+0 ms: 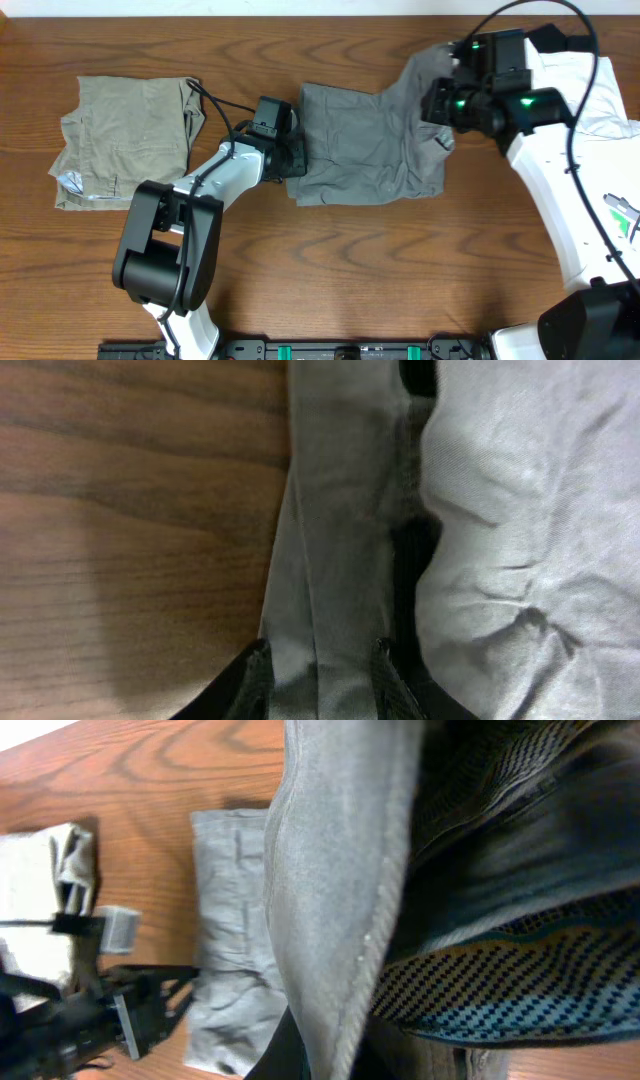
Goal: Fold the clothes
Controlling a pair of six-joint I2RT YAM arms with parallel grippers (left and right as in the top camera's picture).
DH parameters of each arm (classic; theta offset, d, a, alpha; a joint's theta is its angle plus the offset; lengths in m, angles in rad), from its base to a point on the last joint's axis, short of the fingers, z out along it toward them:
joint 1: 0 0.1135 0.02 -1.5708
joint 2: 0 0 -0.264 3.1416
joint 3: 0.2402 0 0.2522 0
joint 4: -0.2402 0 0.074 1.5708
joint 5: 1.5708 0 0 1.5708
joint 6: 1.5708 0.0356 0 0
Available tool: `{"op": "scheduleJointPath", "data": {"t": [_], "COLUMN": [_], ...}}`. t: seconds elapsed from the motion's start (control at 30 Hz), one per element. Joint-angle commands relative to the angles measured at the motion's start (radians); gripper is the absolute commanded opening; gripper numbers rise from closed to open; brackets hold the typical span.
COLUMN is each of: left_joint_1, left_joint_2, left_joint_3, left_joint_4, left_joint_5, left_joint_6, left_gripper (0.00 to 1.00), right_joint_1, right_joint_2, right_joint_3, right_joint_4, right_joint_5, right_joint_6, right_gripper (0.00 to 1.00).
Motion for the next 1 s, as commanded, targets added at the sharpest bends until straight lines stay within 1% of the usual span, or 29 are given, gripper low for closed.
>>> {"op": "scheduleJointPath", "data": {"t": [0.0,0.23,0.63,0.8,0.97], "left_joint_1": [-0.003,-0.034,-0.104,-0.109,-0.109], "left_joint_2": [0.037,0.042,0.042,0.042,0.042], "left_joint_3": [-0.002,-0.012,-0.019,-0.019,-0.019], "left_joint_4": [-0.01,-0.014,-0.017,-0.018,-0.018], "left_joint_5": [0.06,0.059,0.055,0.055,0.055], "left_joint_6": [0.0,0.0,0.0,0.0,0.0], "left_gripper": [0.35,0.34,0.34,0.34,0.34], "right_joint_1": [0.058,0.153,0.302,0.334,0.336], "right_joint_2": [0.02,0.097,0.198,0.217,0.218], "right_joint_3": [0.021,0.021,0.021,0.021,0.021], "right_joint_4": [0.025,0.061,0.19,0.211,0.212], "right_joint_5": [0.014,0.015,0.002,0.003,0.002], "right_joint_6": [0.041,0.051,0.051,0.051,0.051], "right_gripper": [0.01,0.01,0.01,0.01,0.02]}}
